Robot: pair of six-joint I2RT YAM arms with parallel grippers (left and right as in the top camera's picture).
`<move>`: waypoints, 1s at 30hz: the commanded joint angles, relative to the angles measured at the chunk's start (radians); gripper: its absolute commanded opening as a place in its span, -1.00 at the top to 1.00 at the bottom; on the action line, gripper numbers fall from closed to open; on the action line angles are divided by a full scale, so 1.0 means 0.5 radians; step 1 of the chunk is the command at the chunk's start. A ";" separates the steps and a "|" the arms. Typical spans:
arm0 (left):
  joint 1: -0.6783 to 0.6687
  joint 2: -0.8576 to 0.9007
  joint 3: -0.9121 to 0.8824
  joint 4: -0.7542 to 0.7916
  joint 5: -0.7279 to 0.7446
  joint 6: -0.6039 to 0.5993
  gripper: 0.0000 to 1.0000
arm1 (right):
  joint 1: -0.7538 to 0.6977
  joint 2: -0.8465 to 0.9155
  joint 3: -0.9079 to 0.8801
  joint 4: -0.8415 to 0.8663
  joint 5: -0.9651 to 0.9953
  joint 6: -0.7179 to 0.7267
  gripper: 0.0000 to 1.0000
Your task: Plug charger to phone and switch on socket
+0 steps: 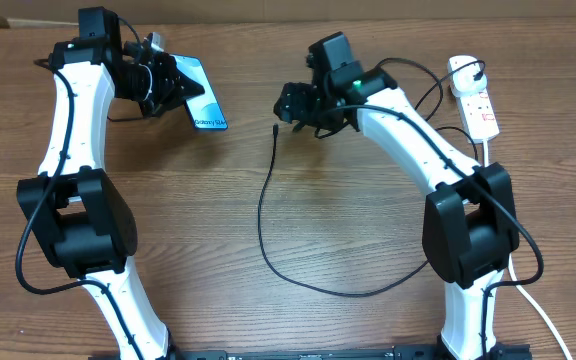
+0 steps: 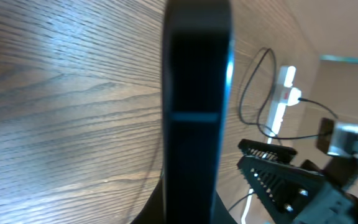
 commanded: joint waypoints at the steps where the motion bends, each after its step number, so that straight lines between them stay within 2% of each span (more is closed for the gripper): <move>1: -0.017 0.000 0.020 -0.003 -0.077 0.086 0.92 | 0.056 0.047 0.065 0.062 0.099 0.068 -0.33; 4: -0.017 0.000 0.020 -0.004 -0.076 0.088 0.92 | 0.118 0.120 0.065 0.118 0.132 0.067 -0.22; 9: -0.017 0.000 0.020 -0.033 -0.076 0.095 0.92 | 0.172 0.242 0.065 0.155 0.301 0.125 -0.20; 21: -0.017 0.000 0.020 -0.031 -0.076 0.095 0.91 | 0.172 0.375 0.065 0.244 0.291 0.172 0.19; 30: -0.017 0.000 0.020 -0.032 -0.072 0.095 0.91 | 0.181 0.423 0.065 0.257 0.285 0.204 0.24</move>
